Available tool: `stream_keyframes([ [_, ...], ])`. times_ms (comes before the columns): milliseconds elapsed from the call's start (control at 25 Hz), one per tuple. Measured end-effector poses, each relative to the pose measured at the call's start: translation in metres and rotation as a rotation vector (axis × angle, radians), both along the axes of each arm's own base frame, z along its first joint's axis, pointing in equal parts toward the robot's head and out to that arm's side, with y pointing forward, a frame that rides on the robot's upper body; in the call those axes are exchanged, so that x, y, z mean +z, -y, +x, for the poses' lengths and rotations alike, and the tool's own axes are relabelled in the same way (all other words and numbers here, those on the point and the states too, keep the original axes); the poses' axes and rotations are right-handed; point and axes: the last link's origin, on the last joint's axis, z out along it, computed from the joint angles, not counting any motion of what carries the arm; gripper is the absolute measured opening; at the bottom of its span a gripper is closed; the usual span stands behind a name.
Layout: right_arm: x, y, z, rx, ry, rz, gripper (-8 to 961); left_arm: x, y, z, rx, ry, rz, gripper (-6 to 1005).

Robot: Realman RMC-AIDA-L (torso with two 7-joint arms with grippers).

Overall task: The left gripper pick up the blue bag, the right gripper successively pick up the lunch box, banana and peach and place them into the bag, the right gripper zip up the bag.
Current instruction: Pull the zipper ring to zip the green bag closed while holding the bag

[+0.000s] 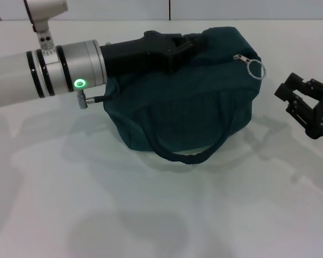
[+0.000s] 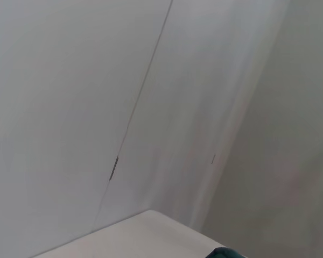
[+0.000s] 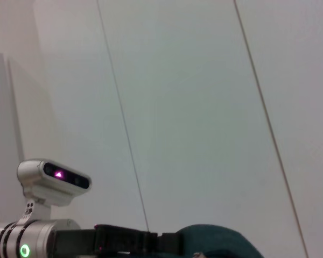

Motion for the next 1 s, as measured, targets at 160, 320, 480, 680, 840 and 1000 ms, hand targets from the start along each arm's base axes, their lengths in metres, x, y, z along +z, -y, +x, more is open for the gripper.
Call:
stream_keyframes([
  [160,-0.002,-0.007,-0.006,0.014,0.009,-0.004,309,-0.002,0.000,0.005,-0.017,0.003,-0.002,59],
  [320,-0.004,-0.013,-0.012,0.034,0.018,-0.009,309,-0.005,0.001,0.007,-0.027,0.008,-0.005,59],
  [480,-0.008,-0.019,-0.019,0.052,0.033,-0.029,309,-0.005,0.000,0.007,-0.022,0.004,-0.002,60],
  [680,-0.013,-0.022,-0.023,0.066,0.045,-0.050,309,-0.005,0.000,0.006,-0.020,0.003,-0.001,60],
  [840,-0.017,-0.020,-0.028,0.097,0.051,-0.073,310,-0.005,-0.001,0.006,-0.018,-0.002,0.002,60],
  [1000,-0.018,-0.017,-0.030,0.117,0.047,-0.085,310,-0.006,0.000,0.004,-0.015,-0.005,0.006,60],
])
